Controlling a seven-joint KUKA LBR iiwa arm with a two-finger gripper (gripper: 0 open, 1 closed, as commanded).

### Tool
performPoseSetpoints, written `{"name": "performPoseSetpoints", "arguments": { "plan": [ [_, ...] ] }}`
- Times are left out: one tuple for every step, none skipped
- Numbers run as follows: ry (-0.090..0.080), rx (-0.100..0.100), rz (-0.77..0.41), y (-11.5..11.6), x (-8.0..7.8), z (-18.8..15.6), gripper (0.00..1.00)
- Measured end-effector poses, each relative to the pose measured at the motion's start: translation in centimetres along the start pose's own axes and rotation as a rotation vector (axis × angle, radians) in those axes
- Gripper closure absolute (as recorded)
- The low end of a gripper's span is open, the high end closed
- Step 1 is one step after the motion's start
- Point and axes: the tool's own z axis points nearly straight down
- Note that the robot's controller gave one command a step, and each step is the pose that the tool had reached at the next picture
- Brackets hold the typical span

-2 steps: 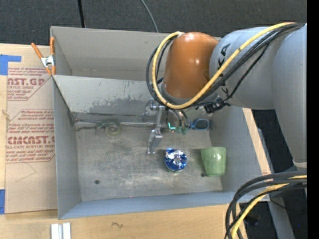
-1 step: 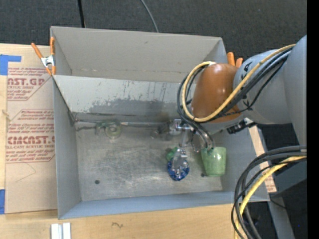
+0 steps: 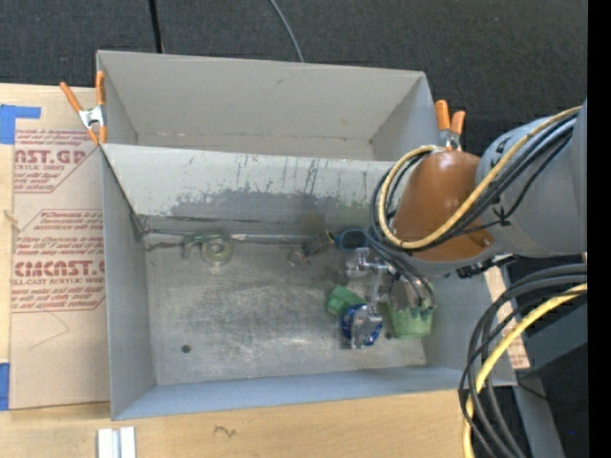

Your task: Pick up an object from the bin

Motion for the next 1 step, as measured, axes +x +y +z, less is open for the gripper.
{"name": "performPoseSetpoints", "arguments": {
  "plan": [
    [-0.004, 0.002, -0.006, 0.1, -0.16, -0.2, 1.0]
  ]
}}
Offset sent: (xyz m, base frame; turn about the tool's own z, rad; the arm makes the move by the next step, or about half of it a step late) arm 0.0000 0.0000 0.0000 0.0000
